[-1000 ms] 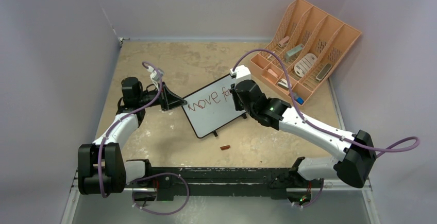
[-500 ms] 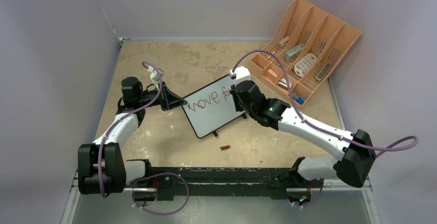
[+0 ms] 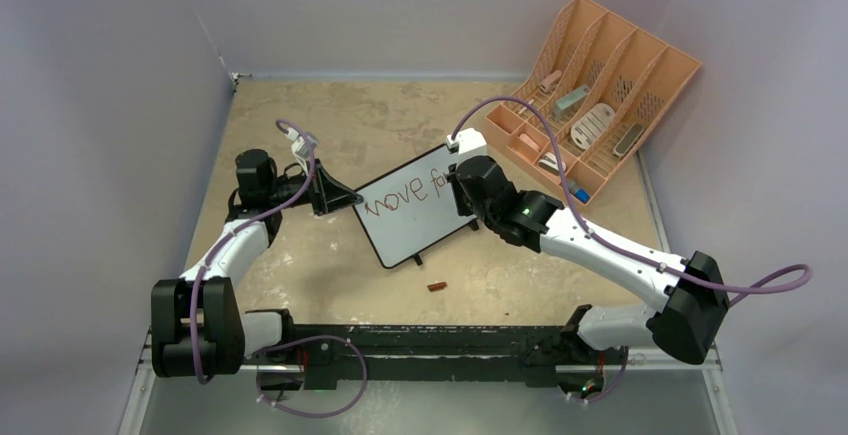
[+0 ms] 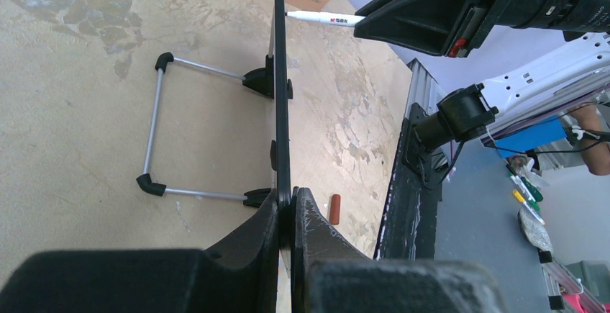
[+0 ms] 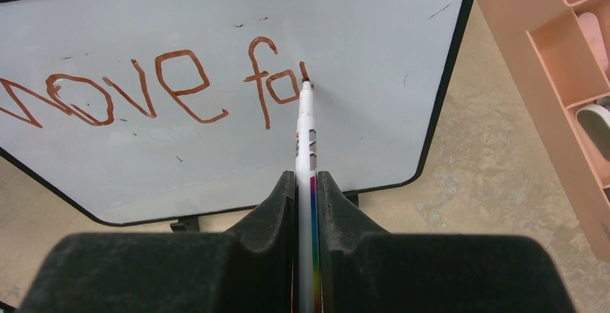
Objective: Write a sentence on the whiteboard
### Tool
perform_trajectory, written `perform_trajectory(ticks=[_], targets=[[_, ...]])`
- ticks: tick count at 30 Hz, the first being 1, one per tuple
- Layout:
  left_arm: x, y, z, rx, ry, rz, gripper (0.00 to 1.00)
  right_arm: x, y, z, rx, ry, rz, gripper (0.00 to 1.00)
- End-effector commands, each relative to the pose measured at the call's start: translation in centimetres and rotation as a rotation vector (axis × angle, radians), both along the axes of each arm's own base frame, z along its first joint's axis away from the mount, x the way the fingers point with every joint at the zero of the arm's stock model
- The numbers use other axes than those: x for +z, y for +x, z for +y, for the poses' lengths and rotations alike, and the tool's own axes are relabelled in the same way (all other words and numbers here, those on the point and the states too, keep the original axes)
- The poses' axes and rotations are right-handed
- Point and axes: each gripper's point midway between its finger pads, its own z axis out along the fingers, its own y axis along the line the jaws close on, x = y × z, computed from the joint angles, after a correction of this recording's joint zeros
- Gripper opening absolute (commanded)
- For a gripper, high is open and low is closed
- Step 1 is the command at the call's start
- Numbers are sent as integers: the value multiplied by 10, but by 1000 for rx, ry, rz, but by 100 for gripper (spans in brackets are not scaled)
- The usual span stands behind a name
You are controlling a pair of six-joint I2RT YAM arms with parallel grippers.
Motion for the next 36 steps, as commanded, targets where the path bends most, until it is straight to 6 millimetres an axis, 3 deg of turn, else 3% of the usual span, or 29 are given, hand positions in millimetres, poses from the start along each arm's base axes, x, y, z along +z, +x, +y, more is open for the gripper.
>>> perform_trajectory(ticks=[1,18,36], targets=[[6,3,-2,-25,13,-61,0,19,13,1,-26,19,-61,0],[6,3,-2,-25,12,-61,0,33,20,2,-36,42,-94,0],[6,4,-2,-21,14,-59,0,27,17,-7,-40,33,-73,0]])
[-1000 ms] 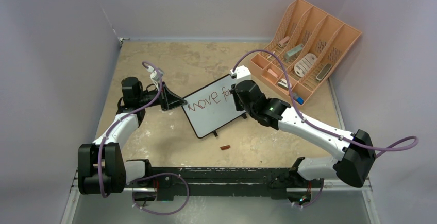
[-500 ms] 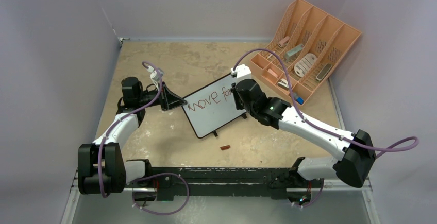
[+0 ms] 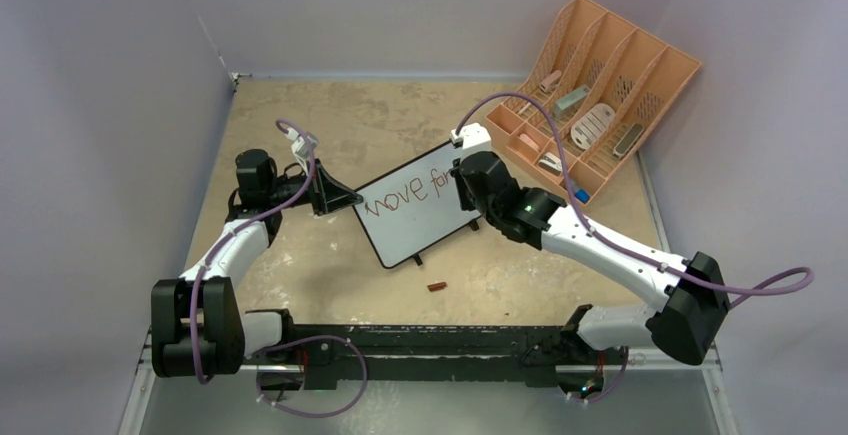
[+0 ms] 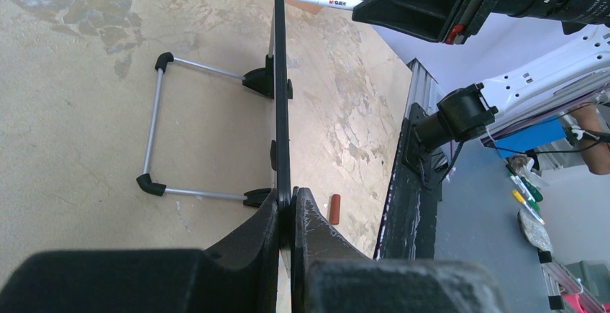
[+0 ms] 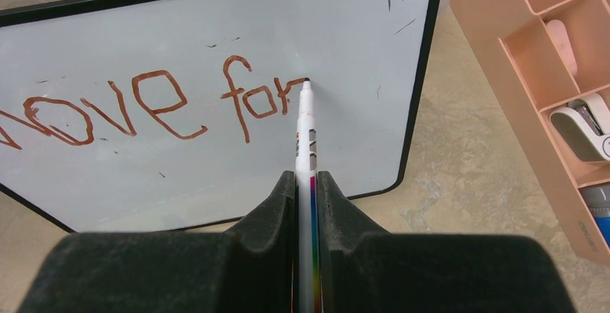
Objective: Write a sentence on the whiteboard
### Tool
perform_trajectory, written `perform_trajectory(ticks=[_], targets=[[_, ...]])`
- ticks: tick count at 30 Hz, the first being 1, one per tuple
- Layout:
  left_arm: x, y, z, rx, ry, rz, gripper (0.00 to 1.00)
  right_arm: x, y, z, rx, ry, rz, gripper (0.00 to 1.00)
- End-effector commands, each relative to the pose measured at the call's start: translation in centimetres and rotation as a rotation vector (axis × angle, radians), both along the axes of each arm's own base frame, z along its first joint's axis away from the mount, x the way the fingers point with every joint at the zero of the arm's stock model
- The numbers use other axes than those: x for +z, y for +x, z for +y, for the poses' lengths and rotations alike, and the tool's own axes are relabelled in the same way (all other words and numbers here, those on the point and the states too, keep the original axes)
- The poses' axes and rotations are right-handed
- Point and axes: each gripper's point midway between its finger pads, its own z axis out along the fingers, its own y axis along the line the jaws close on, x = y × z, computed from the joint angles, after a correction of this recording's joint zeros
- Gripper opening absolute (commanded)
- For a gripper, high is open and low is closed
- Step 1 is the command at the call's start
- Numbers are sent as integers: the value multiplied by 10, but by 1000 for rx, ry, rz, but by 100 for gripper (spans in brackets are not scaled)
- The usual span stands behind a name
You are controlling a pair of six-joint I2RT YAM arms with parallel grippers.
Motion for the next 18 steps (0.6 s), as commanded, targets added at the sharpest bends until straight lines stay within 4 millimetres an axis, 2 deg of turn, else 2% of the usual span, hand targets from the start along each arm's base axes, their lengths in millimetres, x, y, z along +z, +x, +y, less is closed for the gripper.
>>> perform_trajectory(ticks=[1,9,18], targets=[[6,4,-2,-21,14,-60,0,21,5,2,0,43,-45,0],[6,5,-1,-16,18,-60,0,20,-2,-5,11,41,-42,0],[5,5,-1,-15,19,-59,0,15,-1,-7,6,39,-37,0]])
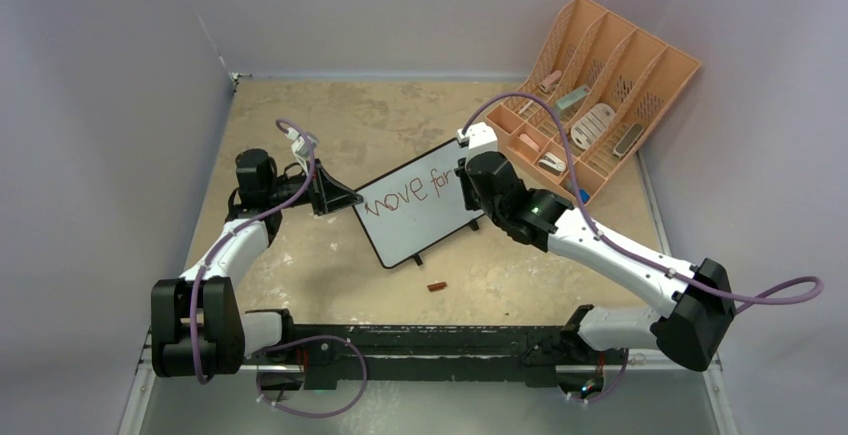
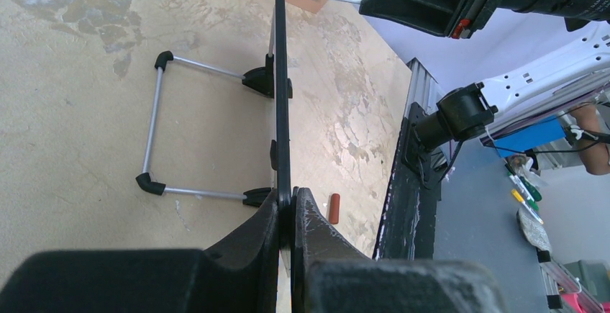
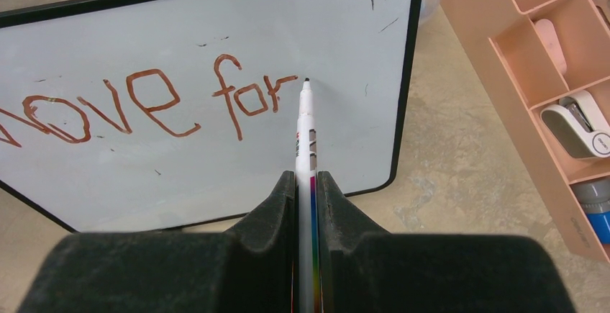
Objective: Write a sentence on the whiteboard
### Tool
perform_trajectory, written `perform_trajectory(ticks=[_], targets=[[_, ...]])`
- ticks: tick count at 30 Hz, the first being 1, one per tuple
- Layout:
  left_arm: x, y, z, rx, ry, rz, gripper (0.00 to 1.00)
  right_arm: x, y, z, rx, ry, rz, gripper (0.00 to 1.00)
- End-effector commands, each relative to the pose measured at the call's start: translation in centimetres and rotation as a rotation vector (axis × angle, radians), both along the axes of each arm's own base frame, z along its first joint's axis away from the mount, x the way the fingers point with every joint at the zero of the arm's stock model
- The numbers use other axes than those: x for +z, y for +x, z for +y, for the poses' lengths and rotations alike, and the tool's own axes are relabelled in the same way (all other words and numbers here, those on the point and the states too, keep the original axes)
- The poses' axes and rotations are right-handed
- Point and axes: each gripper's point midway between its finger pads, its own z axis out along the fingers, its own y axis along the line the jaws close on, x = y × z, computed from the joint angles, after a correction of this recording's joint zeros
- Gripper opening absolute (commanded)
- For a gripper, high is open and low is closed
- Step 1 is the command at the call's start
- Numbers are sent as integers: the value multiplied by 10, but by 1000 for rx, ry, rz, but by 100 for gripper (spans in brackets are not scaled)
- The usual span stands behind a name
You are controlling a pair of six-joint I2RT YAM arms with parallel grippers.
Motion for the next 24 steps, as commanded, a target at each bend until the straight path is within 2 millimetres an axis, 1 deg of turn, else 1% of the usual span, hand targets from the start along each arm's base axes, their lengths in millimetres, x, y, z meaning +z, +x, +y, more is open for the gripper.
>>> perform_trajectory(ticks=[1,6,9,16,24], targets=[[6,5,-2,-16,18,-63,0,9,1,1,12,27,-26,0],[6,5,-2,-18,17,-63,0,9,3,5,25,27,-26,0],[6,5,-2,-18,17,-63,0,13,4,7,30,34,-35,0],[5,5,-2,-18,17,-60,0,17,6,6,27,35,-45,0],[5,5,-2,-18,16,-57,0,15,7,6,22,30,-47,0]])
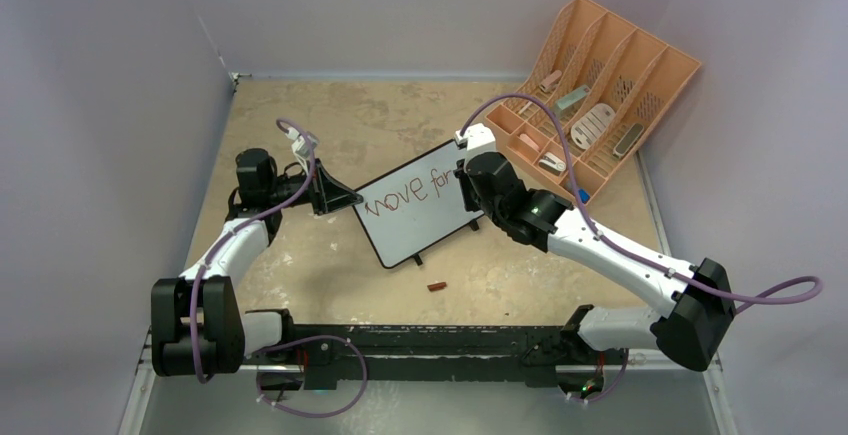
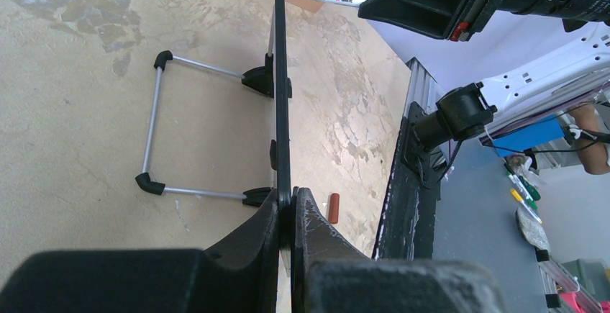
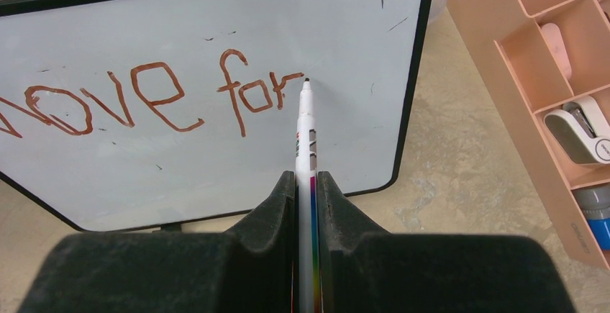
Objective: Write a sentence on the whiteboard
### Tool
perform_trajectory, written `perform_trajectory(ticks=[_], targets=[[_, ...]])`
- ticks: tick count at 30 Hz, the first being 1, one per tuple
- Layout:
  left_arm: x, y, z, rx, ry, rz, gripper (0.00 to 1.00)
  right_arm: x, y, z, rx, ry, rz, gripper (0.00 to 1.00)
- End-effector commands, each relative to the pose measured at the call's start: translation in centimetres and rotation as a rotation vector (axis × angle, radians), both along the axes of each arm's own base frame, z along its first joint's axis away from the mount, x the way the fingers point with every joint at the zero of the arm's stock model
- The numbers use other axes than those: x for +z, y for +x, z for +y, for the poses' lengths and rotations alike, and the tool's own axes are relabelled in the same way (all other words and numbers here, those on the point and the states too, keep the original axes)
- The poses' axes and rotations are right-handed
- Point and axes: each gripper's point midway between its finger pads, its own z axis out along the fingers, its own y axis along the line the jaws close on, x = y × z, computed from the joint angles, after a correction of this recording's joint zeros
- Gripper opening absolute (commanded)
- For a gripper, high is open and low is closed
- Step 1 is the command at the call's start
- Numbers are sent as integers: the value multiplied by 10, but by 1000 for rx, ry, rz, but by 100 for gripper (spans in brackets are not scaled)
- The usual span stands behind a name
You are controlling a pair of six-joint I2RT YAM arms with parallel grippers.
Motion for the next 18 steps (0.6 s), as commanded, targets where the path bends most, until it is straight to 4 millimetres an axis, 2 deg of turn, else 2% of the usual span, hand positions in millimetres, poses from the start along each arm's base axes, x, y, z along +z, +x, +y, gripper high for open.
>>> perform_trajectory(ticks=[1,18], targets=[[4,5,-2,-18,16,-58,0,18,8,4,-2,39,-53,0],[4,5,-2,-19,15,-57,0,18,10,6,0,37,-58,0]])
